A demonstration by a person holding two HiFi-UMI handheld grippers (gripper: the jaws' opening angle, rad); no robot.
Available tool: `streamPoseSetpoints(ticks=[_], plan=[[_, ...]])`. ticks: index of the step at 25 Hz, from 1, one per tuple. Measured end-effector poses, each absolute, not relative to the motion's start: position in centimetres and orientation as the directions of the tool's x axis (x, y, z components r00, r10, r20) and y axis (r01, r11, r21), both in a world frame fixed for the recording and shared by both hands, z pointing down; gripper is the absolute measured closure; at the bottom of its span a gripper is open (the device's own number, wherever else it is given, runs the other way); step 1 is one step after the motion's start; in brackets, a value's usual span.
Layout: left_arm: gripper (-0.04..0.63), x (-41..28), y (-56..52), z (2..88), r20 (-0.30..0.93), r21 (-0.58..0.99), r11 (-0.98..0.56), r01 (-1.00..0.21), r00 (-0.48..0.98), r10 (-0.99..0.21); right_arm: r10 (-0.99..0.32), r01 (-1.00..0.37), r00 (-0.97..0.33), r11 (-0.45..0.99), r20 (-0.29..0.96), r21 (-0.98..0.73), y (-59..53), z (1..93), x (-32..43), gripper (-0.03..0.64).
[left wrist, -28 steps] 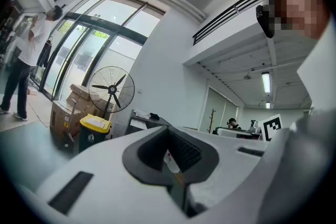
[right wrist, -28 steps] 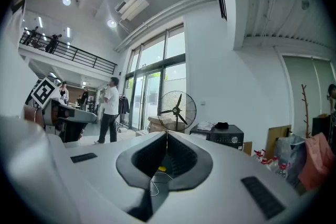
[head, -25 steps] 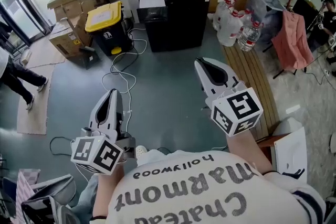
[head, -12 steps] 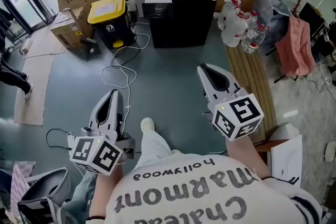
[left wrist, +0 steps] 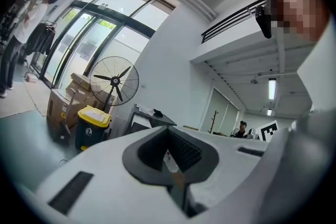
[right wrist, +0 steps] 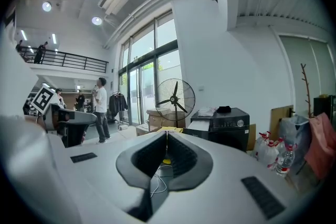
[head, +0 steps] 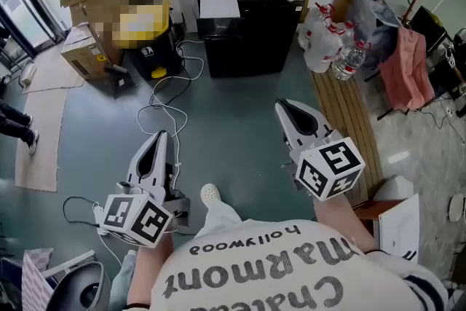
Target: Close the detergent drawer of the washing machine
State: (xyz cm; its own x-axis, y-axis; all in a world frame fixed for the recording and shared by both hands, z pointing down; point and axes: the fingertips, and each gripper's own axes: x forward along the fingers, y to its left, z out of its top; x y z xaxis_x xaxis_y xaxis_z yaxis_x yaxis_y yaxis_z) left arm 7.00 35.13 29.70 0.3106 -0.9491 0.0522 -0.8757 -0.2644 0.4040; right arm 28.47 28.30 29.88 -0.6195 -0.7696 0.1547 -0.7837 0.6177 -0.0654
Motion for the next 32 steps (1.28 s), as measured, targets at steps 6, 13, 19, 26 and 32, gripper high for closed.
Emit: streamPoseSetpoints(ticks=[6, 13, 19, 26, 32], plan=[[0.588, 3.1, 29.5, 28.7, 0.035, 0.403, -0.287, -0.869, 0.327, -0.944, -0.766, -0.779, -0.624, 0.626, 0.158, -0.044, 23.2, 29.2, 23.8, 0.588], [0.588, -2.3, 24.2, 27.2, -0.005, 0.407, -0.298, -0.863, 0.324, -0.946, -0.782, -0.79, -0.609, 0.613, 0.132, -0.012, 18.2, 27.3, 19.2, 0.588], [0.588, -6.6, 21.0, 26.2, -0.012, 0.379, -0.318, -0.869, 0.339, -0.941, -0.802, -0.806, -0.588, 0.592, 0.102, 0.013, 15.1, 26.1, 15.4, 0.588], [0.588, -9.9, 20.2, 30.6, 0.091, 0.397, -0.273, -0.876, 0.334, -0.938, -0.79, -0.812, -0.569, 0.583, 0.228, -0.003, 13.8, 31.2, 13.4, 0.588], [0.588, -13.1, 20.4, 33.2, 0.148, 0.402, -0.205, -0.893, 0.284, -0.947, -0.78, -0.819, -0.555, 0.573, 0.289, -0.026, 11.9, 34.0, 12.5, 0.588]])
